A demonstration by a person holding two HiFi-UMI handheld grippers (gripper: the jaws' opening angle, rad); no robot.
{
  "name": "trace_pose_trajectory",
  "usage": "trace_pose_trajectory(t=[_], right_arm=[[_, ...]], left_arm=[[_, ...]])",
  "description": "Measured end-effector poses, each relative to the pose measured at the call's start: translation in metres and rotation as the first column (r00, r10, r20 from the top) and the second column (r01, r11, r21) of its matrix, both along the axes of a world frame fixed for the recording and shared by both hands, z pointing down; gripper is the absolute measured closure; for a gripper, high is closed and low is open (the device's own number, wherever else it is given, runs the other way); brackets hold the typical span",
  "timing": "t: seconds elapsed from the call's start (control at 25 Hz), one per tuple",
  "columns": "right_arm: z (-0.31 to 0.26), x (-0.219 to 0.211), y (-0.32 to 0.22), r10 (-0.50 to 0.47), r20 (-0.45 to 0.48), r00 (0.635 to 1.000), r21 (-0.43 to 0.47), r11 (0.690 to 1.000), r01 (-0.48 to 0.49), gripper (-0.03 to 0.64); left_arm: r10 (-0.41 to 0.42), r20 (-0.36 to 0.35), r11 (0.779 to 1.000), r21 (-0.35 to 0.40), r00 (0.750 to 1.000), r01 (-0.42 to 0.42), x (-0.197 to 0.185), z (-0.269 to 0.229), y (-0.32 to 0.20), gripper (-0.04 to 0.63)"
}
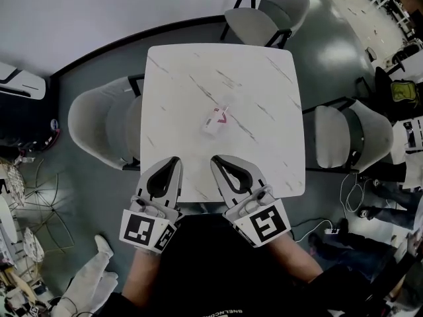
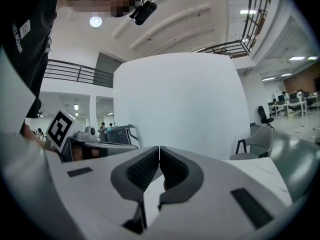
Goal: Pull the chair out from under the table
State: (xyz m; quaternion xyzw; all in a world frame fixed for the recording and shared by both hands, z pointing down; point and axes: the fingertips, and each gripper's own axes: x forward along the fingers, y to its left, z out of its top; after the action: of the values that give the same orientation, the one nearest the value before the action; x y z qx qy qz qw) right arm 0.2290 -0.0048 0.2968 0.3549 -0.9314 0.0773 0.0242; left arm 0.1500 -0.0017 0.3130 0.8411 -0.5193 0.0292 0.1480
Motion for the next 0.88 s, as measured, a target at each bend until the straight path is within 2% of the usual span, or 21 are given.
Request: trace_pose_trajectory(t=[0.2,0.4,0.68,0.88], right_arm=[[0.003,-0.006,-0.013,-0.003,0.000,1.000,-0.021,1.000,0.003,0.601],[0.011,-0.028,-0.024,0.000,-0.015,1.000,-0.046,0.999,0.000,0.602],[0.023,-0.074,-0.040,0.034,-0.040,0.999,-0.093,0.995,-0.038,0.601],[0.028,-0.107,-0.044,0.048,-0.064,0.997,-0.122,0.991,-0.056,0.602]], left_arm=[[-0.020,-0.004,1.000,-0.023,1.000,0.020,-0.010,0.005,-0.013,0.589],[-0.055,-0.016,0.998,-0.042,0.998,0.054,-0.040,0.014,-0.027,0.588],[-0.064,-0.028,0.994,-0.090,0.998,0.061,-0.103,0.033,-0.044,0.561],[-0.107,-0.025,0.988,-0.119,0.994,0.103,-0.160,0.046,-0.054,0.523]])
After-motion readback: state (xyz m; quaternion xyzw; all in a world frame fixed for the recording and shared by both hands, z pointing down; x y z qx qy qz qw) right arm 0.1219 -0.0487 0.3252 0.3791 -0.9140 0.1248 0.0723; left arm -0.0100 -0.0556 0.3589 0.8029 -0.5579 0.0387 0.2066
